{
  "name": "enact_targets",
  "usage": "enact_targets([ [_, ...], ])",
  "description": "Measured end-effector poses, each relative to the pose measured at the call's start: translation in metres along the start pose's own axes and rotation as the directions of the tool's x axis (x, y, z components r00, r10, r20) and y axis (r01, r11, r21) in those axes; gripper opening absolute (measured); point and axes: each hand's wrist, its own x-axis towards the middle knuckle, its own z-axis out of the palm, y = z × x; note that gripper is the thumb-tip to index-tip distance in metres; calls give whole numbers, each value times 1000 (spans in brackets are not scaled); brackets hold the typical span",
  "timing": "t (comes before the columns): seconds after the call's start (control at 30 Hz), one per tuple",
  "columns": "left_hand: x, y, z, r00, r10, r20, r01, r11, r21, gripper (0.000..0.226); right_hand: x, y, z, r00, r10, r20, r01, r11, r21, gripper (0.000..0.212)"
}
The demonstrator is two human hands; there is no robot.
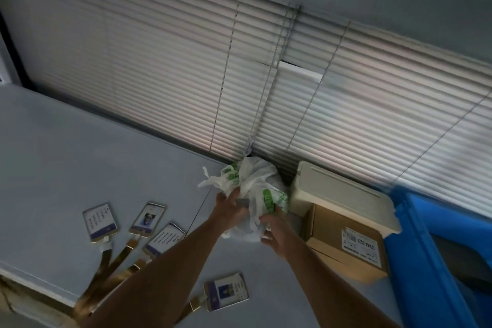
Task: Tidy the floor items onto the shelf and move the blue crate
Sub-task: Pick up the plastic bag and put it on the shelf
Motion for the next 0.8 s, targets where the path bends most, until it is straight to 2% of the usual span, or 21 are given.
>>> enact_targets([
  [0.07, 1, -2, -2, 1000, -14, 5, 14, 1000, -11, 72, 1, 0, 0, 1000, -7, 4, 7, 1000, -17, 78],
  [0.23, 7, 0, -6, 999, -33, 8, 33, 999, 25, 74, 8, 0, 3, 1000, 10, -18, -10, 1000, -18, 86],
  [0.33, 3, 0, -8, 1000, 3, -3, -3, 999, 40, 67, 5, 2, 0, 999, 3, -37, -2, 1000, 2, 76],
  [0.43, -7, -1, -20, 998, 50, 36, -53, 995, 82, 80, -4, 6, -2, 998, -8, -56, 11, 999, 49, 57],
  [0.57, -33, 2, -44, 995, 92, 37, -98, 977, 192, 85, -42, 0, -1, 988, -26, -152, 22, 999, -27, 61],
  [0.67, -63, 13, -58, 971, 220, -92, -200, 961, 190, 68, -88, -6, -8, 961, -63, -269, 48, 997, -60, 39],
  [0.73, -90, 24, -55, 937, 300, -180, -264, 944, 197, 50, -124, -1, -18, 951, -123, -285, 95, 989, -111, 27],
  [0.8, -122, 42, -45, 927, 344, -150, -323, 934, 150, 36, -161, 10, -32, 933, -206, -294, 167, 974, -152, 19],
])
